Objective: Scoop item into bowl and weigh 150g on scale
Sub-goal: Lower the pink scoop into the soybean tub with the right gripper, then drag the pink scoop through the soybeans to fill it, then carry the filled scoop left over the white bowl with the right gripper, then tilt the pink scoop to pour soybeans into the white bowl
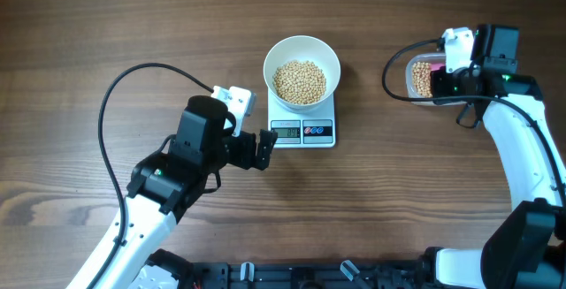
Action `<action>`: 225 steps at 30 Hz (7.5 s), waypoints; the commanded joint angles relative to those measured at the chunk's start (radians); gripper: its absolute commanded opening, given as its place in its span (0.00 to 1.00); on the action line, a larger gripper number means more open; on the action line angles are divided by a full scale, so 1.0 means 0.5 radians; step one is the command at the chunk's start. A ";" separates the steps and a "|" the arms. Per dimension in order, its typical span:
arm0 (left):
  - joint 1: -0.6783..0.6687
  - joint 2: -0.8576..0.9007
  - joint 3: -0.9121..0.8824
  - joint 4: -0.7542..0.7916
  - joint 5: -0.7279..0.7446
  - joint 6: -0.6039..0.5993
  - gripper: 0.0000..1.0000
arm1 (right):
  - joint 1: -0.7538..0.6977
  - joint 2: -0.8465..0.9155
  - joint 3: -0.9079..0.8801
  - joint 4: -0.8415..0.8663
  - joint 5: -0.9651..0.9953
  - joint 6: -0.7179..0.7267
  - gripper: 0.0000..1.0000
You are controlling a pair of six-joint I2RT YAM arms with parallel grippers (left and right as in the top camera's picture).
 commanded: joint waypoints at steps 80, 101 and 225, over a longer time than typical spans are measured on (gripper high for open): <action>-0.002 -0.026 -0.008 0.005 0.008 0.026 1.00 | -0.938 0.338 -0.401 0.435 -1.774 1.350 0.04; -0.002 -0.026 -0.008 0.005 0.008 0.026 1.00 | -1.095 0.339 -0.401 0.564 -2.183 1.347 0.04; -0.002 -0.026 -0.008 0.005 0.008 0.026 1.00 | 0.670 -0.008 -0.398 1.379 -0.992 0.963 0.05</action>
